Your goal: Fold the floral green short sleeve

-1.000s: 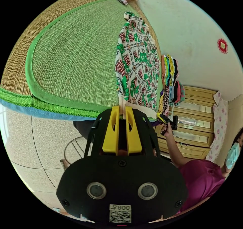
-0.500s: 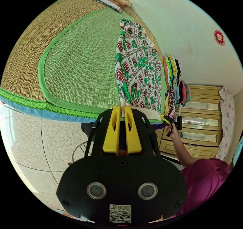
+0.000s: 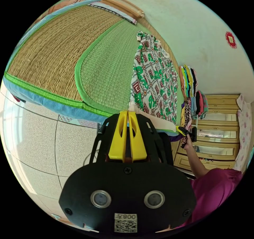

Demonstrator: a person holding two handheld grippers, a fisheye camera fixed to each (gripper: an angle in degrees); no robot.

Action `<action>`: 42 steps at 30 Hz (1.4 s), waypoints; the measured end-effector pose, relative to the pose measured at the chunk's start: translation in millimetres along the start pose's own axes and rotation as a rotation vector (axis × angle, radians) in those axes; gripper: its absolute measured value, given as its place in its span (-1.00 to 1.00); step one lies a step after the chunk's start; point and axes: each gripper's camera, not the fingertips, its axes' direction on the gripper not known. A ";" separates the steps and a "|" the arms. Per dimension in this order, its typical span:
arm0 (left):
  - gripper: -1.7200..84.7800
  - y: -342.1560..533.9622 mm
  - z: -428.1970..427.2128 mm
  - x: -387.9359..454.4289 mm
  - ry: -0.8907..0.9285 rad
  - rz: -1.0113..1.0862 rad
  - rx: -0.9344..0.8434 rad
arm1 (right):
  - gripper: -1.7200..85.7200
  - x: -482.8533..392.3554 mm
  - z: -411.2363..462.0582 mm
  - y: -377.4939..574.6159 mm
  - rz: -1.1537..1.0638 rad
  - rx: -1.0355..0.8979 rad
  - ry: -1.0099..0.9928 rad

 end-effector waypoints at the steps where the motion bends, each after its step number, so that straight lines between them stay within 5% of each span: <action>1: -0.95 -3.0 3.7 -0.7 0.027 -0.005 -0.005 | -0.96 0.5 2.5 -3.0 0.004 0.002 -0.005; 15: -0.95 -39.7 18.5 3.5 -0.065 -0.010 -0.034 | -0.96 10.7 38.0 -18.5 -0.005 -0.026 -0.095; 23: -0.90 -74.4 15.9 8.8 0.045 -0.014 0.075 | -0.96 39.7 53.7 -25.6 0.048 0.040 -0.237; 31: -0.85 -234.3 57.5 67.5 0.052 0.140 0.126 | -0.96 13.9 61.9 -64.7 -0.035 0.139 -0.229; 42: -0.89 -388.3 159.3 123.3 -0.176 0.223 0.053 | -0.96 -107.1 202.0 -176.3 -0.347 -0.022 -0.249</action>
